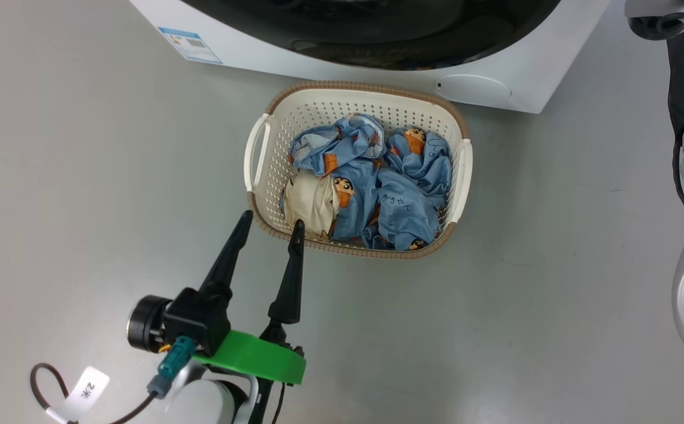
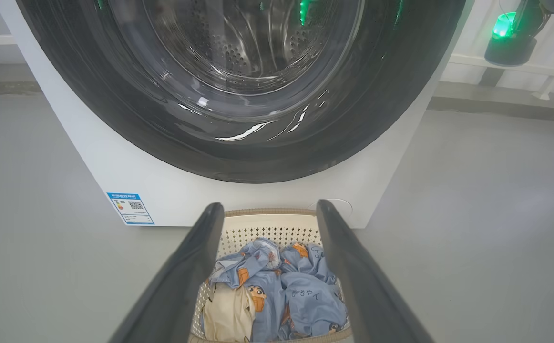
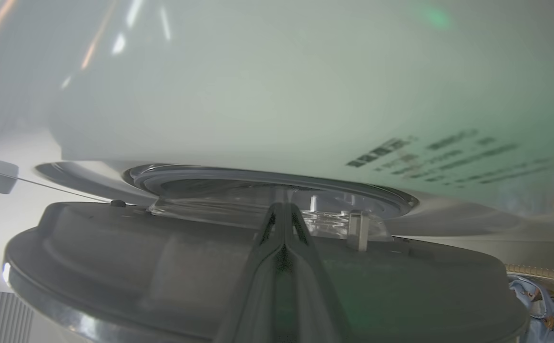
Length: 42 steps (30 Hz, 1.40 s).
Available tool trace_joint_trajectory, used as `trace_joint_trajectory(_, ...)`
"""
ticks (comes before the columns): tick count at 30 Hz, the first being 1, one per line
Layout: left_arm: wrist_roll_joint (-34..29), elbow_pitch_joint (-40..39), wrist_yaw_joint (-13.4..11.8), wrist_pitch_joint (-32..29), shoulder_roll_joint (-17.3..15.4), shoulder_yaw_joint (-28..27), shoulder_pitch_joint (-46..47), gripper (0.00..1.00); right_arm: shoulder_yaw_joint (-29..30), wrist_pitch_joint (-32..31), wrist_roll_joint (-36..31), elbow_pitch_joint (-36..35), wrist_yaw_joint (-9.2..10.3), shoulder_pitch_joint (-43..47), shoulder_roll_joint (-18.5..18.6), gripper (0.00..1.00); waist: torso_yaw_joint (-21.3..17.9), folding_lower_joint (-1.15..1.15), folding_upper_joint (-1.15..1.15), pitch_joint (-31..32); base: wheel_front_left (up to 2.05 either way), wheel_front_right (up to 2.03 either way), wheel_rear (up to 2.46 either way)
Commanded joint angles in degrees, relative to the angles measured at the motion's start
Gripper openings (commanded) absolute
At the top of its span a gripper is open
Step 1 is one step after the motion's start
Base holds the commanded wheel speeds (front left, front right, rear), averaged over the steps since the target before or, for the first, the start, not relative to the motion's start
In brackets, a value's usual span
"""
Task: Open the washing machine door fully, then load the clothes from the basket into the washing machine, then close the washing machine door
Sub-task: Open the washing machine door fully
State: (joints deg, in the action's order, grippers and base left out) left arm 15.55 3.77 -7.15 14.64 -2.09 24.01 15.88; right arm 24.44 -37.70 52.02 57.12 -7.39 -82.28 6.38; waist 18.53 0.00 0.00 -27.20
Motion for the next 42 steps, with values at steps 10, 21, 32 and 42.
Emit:
trace_joint_trajectory(10, -0.28, -0.78, -0.25, 0.36, -0.78, -1.61, 0.82, 1.0, -0.64, -3.22, -1.0, -0.41, -0.1, 0.09, -2.71, 0.0, -0.46, 0.0, 0.0, 1.12, 0.0, 0.0, 0.0)
trace_joint_trajectory(21, -0.88, -0.38, -0.09, 0.36, -0.78, -1.65, -0.07, 1.0, -1.4, -5.94, -0.62, -1.2, -0.1, 4.08, -3.21, 0.0, -1.09, 0.0, 0.0, 3.32, 0.0, 0.0, 0.0)
trace_joint_trajectory(32, -1.47, 0.05, 0.11, 0.36, -0.78, -1.71, -1.01, 1.0, -2.44, -8.06, 0.85, -1.91, -0.1, 8.07, -3.45, 0.0, -1.88, 0.0, 0.0, 5.88, 0.0, 0.0, 0.0)
trace_joint_trajectory(42, -1.78, 0.34, 0.42, 0.36, -0.78, -1.97, -1.77, 1.0, -5.77, -9.77, 4.64, -1.56, -0.1, 11.3, -3.49, 0.0, -2.17, 0.0, 0.0, 7.97, 0.0, 0.0, 0.0)
